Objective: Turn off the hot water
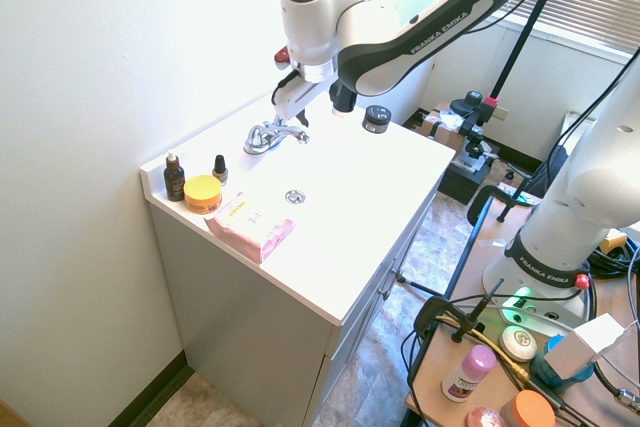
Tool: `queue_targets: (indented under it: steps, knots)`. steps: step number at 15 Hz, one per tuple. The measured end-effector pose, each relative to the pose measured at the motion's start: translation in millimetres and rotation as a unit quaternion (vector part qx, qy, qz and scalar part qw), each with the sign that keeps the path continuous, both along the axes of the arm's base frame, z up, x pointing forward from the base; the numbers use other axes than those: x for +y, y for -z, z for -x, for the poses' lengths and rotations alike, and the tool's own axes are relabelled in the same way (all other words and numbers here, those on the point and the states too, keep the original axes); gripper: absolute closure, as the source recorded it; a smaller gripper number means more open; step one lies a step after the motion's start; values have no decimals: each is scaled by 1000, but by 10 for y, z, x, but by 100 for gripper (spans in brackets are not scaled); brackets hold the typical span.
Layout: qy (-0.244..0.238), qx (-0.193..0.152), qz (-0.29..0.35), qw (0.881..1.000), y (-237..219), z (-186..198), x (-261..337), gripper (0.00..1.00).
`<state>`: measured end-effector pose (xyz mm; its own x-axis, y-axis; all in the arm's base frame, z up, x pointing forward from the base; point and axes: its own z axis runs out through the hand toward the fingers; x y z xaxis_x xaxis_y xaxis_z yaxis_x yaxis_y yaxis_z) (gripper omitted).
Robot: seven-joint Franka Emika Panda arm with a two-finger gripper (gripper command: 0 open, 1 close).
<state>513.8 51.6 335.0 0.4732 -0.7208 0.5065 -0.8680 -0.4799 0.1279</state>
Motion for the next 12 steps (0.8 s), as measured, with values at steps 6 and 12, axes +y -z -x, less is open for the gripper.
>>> queue_targets:
  steps: [6,12]
  knots:
    - [-7,-11,23,1000,175,-386,139,0]
    - [-23,-12,17,1000,297,-545,364,0]
